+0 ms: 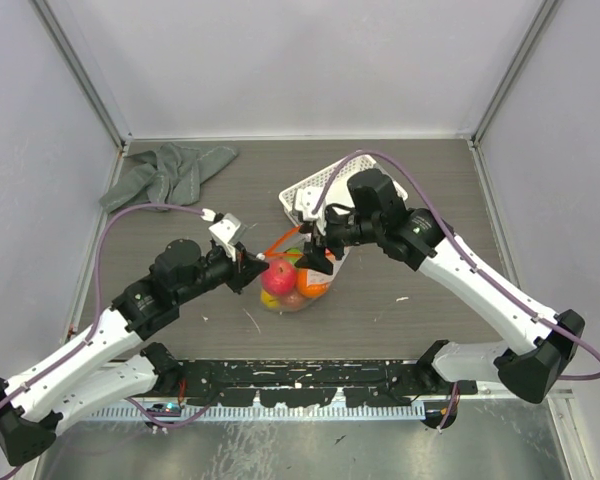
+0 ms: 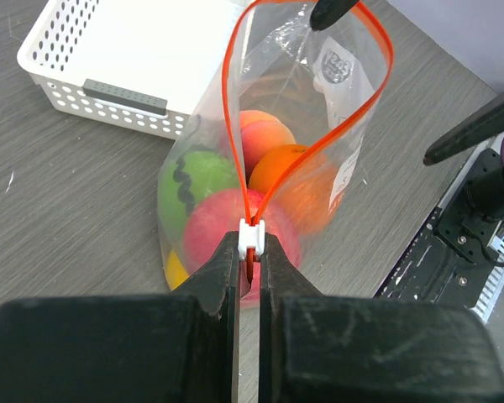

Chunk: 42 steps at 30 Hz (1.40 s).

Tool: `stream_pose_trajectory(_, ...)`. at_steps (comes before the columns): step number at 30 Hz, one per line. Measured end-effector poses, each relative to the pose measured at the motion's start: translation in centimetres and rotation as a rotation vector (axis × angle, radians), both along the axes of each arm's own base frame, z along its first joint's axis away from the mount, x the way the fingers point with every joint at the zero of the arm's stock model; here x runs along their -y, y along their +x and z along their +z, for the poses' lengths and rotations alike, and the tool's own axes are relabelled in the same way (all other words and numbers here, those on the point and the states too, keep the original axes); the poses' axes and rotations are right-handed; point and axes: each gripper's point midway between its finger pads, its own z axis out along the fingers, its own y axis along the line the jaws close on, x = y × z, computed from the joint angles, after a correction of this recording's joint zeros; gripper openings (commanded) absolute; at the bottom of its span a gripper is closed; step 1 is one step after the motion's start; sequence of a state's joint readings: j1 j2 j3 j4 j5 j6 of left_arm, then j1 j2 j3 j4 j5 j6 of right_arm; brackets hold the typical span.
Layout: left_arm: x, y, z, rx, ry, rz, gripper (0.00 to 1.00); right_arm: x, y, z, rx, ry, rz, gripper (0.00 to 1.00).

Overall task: Place the food in the zip-top bag and seal the zipper
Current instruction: Zip the zipper food storage bag at the center of the board.

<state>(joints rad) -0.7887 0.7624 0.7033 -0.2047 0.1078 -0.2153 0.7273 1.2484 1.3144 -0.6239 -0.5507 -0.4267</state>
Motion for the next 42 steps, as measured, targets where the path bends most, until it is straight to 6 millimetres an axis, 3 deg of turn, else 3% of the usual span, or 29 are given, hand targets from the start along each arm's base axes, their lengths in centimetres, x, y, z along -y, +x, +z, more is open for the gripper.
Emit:
stream_pose_trajectory(10,0.6,-0.6,0.4,0.019,-0.012,-0.059,0.00,-2.0,-1.5,-0.1,0.297,0.038,0.329,0.72)
stream_pose_trajectory(18,1.0,-1.1,0.5,0.023,-0.022,-0.095,0.00,-3.7,-0.1,-2.5,0.308,0.001,0.401,0.63)
stream_pose_trajectory(23,1.2,-1.3,0.3,0.023,-0.025,-0.111,0.00,-4.3,0.8,-4.3,0.271,-0.038,0.409,0.52)
stream_pose_trajectory(31,1.2,-1.3,-0.2,0.032,-0.026,-0.118,0.00,-4.3,0.9,-4.4,0.248,-0.060,0.416,0.23)
stream_pose_trajectory(36,1.3,-1.1,-0.4,0.054,-0.033,-0.119,0.09,-4.0,0.6,-4.5,0.227,-0.076,0.416,0.02)
stream_pose_trajectory(42,1.5,-0.8,-0.5,0.073,-0.044,-0.120,0.23,-3.5,0.4,-4.5,0.202,-0.098,0.405,0.01)
